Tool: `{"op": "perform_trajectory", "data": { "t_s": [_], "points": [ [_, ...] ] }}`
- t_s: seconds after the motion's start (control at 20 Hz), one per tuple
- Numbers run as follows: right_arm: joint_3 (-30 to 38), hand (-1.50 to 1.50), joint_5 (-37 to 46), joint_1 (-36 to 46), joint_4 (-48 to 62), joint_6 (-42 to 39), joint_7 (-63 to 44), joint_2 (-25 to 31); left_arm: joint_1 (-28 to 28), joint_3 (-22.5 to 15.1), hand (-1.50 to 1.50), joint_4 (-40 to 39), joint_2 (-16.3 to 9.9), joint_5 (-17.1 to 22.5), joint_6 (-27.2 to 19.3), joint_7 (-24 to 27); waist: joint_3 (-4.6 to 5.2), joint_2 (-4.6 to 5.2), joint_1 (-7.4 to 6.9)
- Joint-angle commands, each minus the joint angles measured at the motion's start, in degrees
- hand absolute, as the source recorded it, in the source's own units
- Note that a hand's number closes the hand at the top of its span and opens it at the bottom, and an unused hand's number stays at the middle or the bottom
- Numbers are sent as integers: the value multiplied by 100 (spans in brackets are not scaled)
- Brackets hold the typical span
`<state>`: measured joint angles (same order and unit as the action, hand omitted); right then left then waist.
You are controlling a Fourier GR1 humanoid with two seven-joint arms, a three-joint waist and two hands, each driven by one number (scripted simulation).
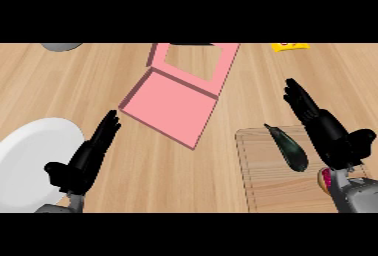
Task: Pick the cupcake from the cutting board and place it in the cardboard box
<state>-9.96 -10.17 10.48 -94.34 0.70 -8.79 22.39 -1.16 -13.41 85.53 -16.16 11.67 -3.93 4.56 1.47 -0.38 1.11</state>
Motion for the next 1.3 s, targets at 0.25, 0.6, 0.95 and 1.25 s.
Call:
{"op": "perform_trajectory", "data": {
  "t_s": [0.25, 0.6, 0.95, 1.25],
  "points": [
    [2518, -150, 147, -422, -1195, 981, 219, 1349, -427, 593, 0, 262, -1088, -729, -126, 329, -158, -257, 789],
    [3731, -150, 572, -3167, -1435, 244, 1534, 1864, -599, 468, 0, 585, -1214, -593, 301, -36, -158, -61, 412],
    [3881, -150, 1544, -3997, -2060, -198, 1825, 2053, -1072, 384, 0, 541, -1115, -651, 566, -224, -143, 21, 37],
    [3550, -150, 2352, -4620, -2531, -1044, 897, 2784, -941, 116, 0, 491, -783, -902, 374, -108, -137, 43, -32]
  ]
}}
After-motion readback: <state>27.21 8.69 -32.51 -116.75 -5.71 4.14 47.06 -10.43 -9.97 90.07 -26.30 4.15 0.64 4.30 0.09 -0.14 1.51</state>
